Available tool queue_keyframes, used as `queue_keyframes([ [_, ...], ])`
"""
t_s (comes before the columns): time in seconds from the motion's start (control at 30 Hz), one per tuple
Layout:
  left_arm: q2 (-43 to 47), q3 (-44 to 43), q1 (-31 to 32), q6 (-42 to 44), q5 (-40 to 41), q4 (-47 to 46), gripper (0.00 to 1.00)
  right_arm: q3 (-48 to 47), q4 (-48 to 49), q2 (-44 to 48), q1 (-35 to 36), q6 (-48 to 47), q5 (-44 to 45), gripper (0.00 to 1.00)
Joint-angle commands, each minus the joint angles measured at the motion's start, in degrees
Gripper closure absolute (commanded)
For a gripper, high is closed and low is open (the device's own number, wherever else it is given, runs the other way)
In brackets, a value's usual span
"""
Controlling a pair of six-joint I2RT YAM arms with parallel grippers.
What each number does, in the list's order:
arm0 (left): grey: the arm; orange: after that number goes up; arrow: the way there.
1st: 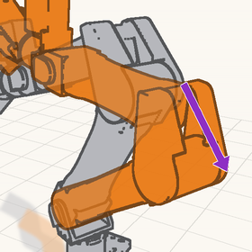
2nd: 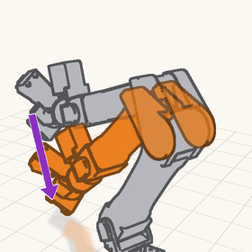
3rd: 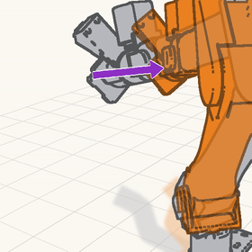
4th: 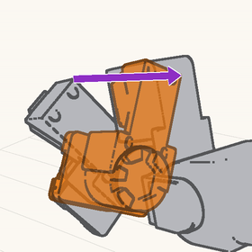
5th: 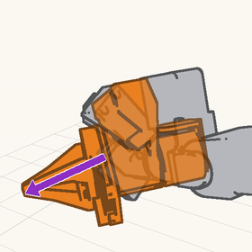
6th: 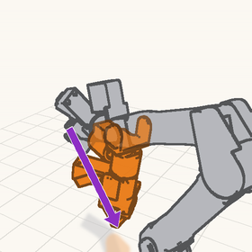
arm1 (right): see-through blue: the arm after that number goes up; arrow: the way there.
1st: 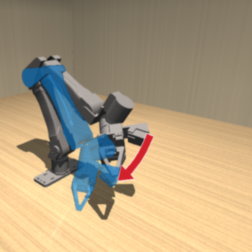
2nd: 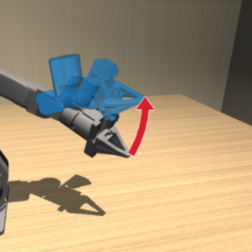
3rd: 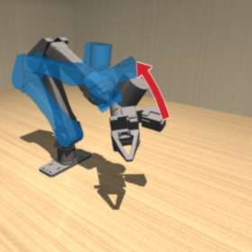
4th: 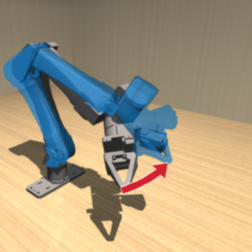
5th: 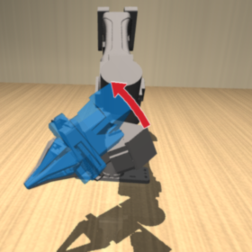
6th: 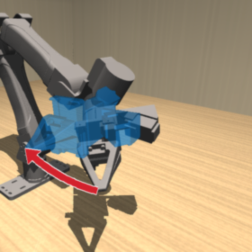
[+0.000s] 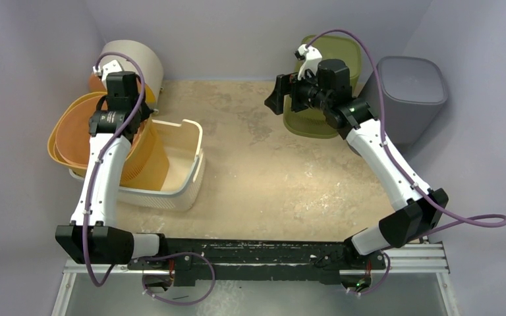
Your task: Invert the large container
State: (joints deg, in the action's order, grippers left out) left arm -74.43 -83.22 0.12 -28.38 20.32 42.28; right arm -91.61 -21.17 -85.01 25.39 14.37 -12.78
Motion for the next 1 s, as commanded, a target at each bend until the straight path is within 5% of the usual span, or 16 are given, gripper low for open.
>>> queue_keyframes([
  [0.0,-1.81,-9.21,-1.31,2.18,8.09,9.81,1.00,-3.84,0.36,0.70,0.10,-0.85,0.21,0.00],
  [0.17,-3.85,-26.03,-1.27,3.04,11.61,16.19,1.00,-5.95,-0.34,-0.37,0.08,-1.07,0.06,0.00],
  [0.43,-3.16,-38.83,-1.26,0.20,8.54,17.91,1.00,-9.54,-0.97,-0.63,-0.03,-0.49,2.03,0.01],
  [0.6,-0.38,-44.31,-1.29,-3.36,3.24,12.63,1.00,-10.84,2.36,2.23,-0.35,0.50,7.20,0.00],
  [0.97,0.22,-50.86,-1.37,-16.43,-21.65,-10.86,1.00,-17.09,4.06,2.08,-4.89,3.60,18.28,0.00],
])
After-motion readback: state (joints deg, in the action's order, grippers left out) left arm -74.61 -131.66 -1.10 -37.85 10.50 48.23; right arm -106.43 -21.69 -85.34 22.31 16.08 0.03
